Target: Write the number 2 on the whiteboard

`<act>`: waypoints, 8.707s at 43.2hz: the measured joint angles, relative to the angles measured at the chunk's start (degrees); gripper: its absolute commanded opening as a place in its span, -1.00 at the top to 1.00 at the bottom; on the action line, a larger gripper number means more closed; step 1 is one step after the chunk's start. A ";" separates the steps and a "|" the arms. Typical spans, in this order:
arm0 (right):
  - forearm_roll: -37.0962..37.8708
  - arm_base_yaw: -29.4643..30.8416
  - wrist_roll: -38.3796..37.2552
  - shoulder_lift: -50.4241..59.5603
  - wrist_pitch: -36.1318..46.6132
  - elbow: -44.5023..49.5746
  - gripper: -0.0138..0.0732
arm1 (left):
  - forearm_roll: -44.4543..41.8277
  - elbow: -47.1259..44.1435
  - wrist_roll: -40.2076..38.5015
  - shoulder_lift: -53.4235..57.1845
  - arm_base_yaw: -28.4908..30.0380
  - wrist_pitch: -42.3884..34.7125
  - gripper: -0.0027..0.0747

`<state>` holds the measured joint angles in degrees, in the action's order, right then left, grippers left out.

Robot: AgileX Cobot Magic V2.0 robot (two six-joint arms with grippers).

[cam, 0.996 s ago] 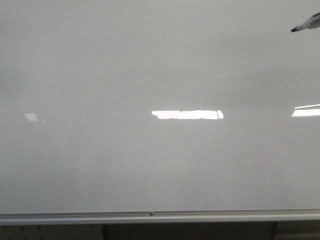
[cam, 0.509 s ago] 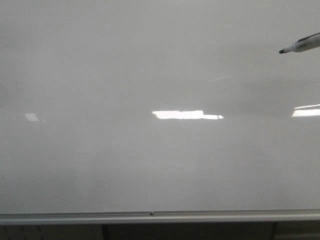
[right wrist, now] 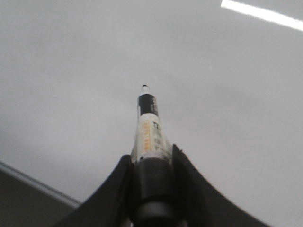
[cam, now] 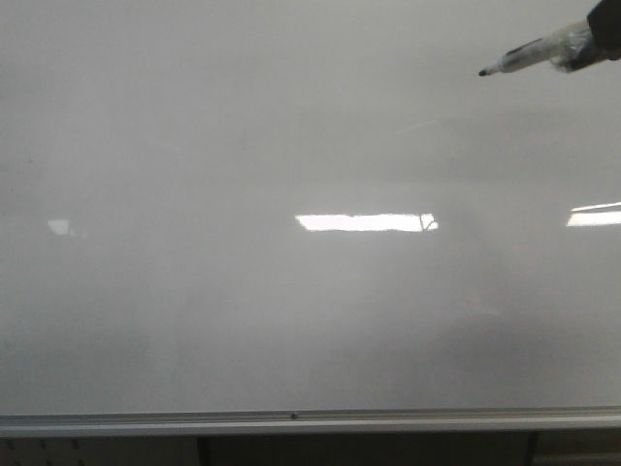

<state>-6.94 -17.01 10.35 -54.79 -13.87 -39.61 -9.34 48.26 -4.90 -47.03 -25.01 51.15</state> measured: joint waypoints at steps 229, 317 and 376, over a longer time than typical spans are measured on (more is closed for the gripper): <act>-4.50 1.69 21.96 8.07 -55.38 -18.14 -0.46 | 3.84 27.52 12.22 -28.35 -19.62 7.06 0.75; -4.13 1.69 21.65 8.07 -54.99 -18.14 -0.46 | 9.81 -14.61 -4.07 -44.82 18.46 -91.25 0.64; -4.13 1.69 14.27 8.07 -51.89 -18.14 -0.46 | 9.34 6.09 7.66 -13.56 18.05 -20.62 0.06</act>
<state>-11.07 -15.32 24.62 -46.72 -65.76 -57.75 0.00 54.35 2.76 -60.59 -6.96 30.53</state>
